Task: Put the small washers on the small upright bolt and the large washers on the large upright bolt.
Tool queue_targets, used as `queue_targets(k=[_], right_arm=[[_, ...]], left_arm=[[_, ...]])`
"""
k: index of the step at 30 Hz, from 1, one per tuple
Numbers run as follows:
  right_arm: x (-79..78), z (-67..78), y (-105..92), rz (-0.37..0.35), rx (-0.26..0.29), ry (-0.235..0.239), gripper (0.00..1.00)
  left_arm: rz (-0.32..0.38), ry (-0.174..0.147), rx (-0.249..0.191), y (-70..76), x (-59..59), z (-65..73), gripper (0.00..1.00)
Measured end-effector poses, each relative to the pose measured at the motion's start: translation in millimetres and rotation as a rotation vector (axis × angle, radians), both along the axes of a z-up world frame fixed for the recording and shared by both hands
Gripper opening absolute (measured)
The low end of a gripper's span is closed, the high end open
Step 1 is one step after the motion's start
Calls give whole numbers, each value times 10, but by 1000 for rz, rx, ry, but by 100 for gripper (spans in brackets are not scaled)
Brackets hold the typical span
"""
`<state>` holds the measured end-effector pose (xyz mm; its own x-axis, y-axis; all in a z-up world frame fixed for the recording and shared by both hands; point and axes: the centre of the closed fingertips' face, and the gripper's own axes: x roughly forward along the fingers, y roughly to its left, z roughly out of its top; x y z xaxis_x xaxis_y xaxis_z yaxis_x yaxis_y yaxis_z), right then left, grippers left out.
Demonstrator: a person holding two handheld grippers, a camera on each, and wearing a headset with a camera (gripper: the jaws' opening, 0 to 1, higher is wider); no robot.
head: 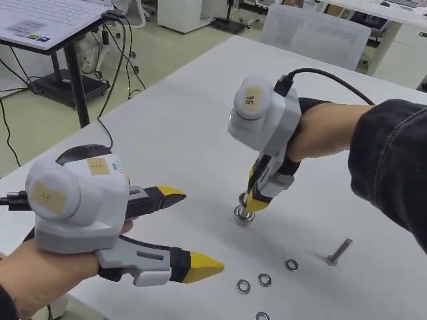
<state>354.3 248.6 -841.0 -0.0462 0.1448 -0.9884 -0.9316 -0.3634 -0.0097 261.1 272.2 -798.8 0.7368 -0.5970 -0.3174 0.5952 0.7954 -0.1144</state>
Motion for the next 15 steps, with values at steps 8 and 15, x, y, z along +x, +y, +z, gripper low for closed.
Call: queue_targets(k=[8,15], right_arm=[[-34,-68,-20,3,-6,-3,23],[-18,-131,-21,3,-14,-1,23]], left_arm=[[3,2,-2,15,1,-12,74],[5,3,-2,19,5,-20,74]])
